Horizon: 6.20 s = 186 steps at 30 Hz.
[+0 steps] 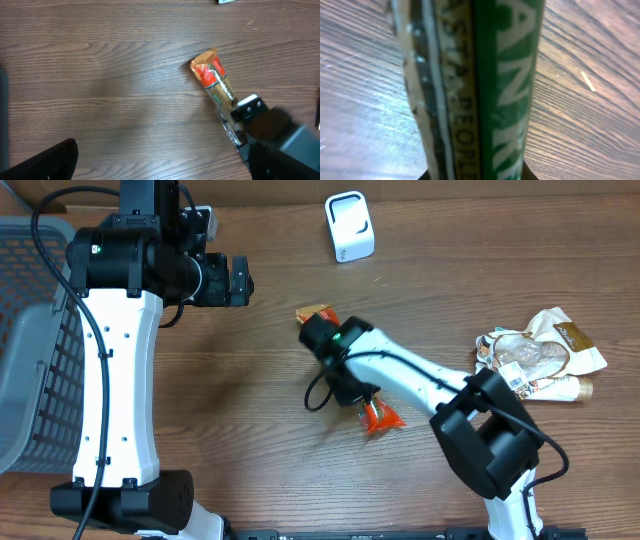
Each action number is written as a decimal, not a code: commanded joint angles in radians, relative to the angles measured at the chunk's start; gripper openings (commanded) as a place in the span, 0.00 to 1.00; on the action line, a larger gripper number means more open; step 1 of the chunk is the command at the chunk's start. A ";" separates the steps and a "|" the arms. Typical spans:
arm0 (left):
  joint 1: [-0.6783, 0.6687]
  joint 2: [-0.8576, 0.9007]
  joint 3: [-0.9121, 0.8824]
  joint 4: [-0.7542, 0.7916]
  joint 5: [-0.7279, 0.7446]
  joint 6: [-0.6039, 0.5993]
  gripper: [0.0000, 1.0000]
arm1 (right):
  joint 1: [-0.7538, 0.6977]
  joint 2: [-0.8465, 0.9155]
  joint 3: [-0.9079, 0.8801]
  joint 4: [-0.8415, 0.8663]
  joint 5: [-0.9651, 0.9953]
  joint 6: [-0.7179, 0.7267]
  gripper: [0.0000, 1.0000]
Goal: Scan the item barcode
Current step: 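Raise the spaghetti pack and hold its barcode before the scanner, then carry the spaghetti pack right and lay it on the pile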
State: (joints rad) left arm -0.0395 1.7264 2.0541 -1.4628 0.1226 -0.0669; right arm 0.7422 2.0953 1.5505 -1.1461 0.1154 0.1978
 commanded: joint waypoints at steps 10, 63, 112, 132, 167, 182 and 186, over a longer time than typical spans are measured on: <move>-0.011 0.003 0.003 0.001 0.000 0.023 0.99 | -0.295 -0.270 0.015 -0.007 -1.030 -0.498 0.04; -0.011 0.003 0.003 0.001 0.000 0.023 1.00 | -0.268 0.217 0.498 0.686 0.763 -0.682 0.04; -0.011 0.003 0.003 0.001 0.000 0.023 1.00 | -0.235 0.010 0.497 0.375 0.655 -0.385 0.04; -0.011 0.003 0.003 0.001 0.000 0.023 0.99 | -0.677 -0.410 0.392 -0.482 0.353 1.080 0.04; -0.011 0.003 0.003 0.001 0.000 0.023 1.00 | -0.706 -0.607 0.098 -0.204 -0.124 0.233 1.00; -0.011 0.003 0.003 0.001 0.000 0.023 1.00 | -0.597 -0.958 0.158 -0.368 -0.147 0.192 1.00; -0.011 0.003 0.003 0.001 0.000 0.023 1.00 | -0.597 -0.964 0.158 -0.382 -0.098 0.167 1.00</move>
State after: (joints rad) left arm -0.0395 1.7264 2.0541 -1.4628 0.1226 -0.0669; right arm 0.1402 1.1378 1.6905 -1.5276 -0.0181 0.3931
